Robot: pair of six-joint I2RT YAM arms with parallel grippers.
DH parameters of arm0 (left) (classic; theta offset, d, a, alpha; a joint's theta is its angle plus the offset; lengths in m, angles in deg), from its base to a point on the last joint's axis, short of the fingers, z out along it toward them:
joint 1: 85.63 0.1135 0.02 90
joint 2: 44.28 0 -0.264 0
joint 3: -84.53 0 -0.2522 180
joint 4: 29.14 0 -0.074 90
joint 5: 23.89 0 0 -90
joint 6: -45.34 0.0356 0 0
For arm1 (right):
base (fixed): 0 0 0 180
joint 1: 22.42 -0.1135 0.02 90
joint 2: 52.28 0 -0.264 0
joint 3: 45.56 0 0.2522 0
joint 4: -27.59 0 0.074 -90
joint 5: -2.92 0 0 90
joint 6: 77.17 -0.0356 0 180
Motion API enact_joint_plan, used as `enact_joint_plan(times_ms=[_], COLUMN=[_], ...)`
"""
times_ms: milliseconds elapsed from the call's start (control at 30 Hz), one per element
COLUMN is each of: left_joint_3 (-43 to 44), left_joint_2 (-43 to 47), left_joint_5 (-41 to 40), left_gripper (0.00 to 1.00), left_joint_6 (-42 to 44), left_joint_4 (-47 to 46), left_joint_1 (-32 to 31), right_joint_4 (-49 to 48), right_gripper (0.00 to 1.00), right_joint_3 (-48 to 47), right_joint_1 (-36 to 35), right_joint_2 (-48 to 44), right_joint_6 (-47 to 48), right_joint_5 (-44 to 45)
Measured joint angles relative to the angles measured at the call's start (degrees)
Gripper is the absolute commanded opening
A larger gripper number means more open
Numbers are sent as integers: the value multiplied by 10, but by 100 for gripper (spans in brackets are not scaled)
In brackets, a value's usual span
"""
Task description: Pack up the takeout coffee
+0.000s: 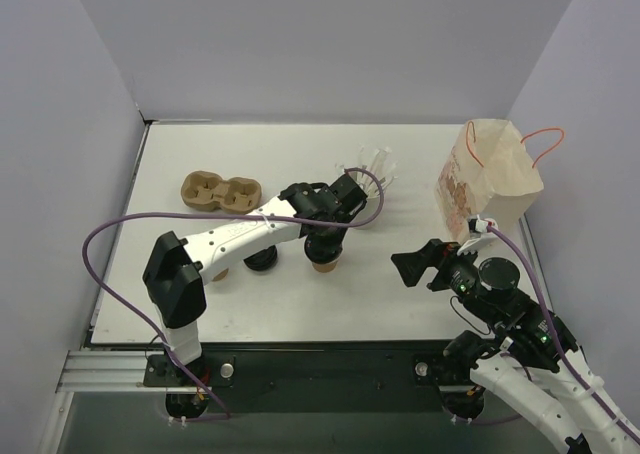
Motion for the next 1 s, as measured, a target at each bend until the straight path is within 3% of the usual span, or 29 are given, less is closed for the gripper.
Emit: enact_joint_plan(times_ms=[700, 1000], left_joint_3=[18, 78], left_joint_2=[-28, -54], left_joint_5=[0, -13], left_gripper=[0, 0], left_joint_6=[6, 16], left_joint_4=[7, 43], left_joint_1=[0, -7], right_joint_4=[3, 3], right_gripper=[99, 100], right_joint_3=[0, 0], right_joint_1=[-3, -3], right_joint_2=[-3, -3], right_joint_6=[0, 0], right_joint_5=[2, 5])
